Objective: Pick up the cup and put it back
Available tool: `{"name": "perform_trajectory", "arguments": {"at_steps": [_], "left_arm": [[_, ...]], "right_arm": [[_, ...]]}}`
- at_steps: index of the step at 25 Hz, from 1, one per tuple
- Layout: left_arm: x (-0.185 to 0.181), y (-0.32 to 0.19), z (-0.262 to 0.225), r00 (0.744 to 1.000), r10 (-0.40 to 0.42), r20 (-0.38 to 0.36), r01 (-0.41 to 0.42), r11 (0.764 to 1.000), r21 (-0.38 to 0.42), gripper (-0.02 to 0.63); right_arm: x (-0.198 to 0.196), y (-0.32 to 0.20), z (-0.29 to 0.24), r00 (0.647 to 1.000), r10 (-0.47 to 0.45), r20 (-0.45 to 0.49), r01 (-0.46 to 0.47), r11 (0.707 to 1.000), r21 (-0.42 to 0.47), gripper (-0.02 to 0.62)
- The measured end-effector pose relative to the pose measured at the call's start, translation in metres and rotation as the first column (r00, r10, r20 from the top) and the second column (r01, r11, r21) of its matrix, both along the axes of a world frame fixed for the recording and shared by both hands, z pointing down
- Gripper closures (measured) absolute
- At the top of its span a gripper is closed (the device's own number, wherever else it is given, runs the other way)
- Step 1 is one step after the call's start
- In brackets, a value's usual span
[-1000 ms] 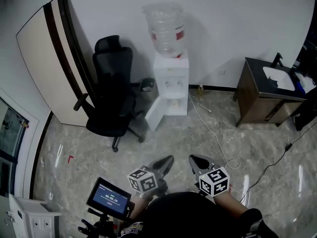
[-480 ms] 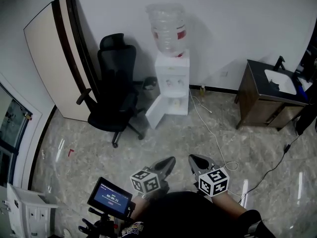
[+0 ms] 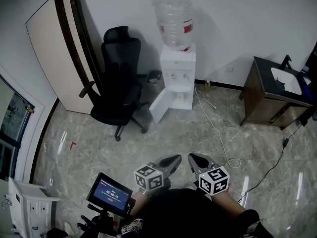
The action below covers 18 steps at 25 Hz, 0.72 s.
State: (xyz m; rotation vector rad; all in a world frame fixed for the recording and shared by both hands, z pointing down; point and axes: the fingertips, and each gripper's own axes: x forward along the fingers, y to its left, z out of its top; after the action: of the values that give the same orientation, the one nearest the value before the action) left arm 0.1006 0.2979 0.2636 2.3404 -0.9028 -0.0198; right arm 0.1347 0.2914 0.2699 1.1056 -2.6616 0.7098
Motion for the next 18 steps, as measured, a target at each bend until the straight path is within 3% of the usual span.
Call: {"name": "perform_trajectory", "arguments": {"at_steps": [18], "left_arm": [[0.008, 0.001, 0.001, 1.000, 0.012, -0.008, -0.012, 1.000, -0.015, 0.601]], "right_arm": [[0.006, 0.002, 0.002, 1.000, -0.007, -0.006, 0.007, 1.000, -0.007, 0.589]]}}
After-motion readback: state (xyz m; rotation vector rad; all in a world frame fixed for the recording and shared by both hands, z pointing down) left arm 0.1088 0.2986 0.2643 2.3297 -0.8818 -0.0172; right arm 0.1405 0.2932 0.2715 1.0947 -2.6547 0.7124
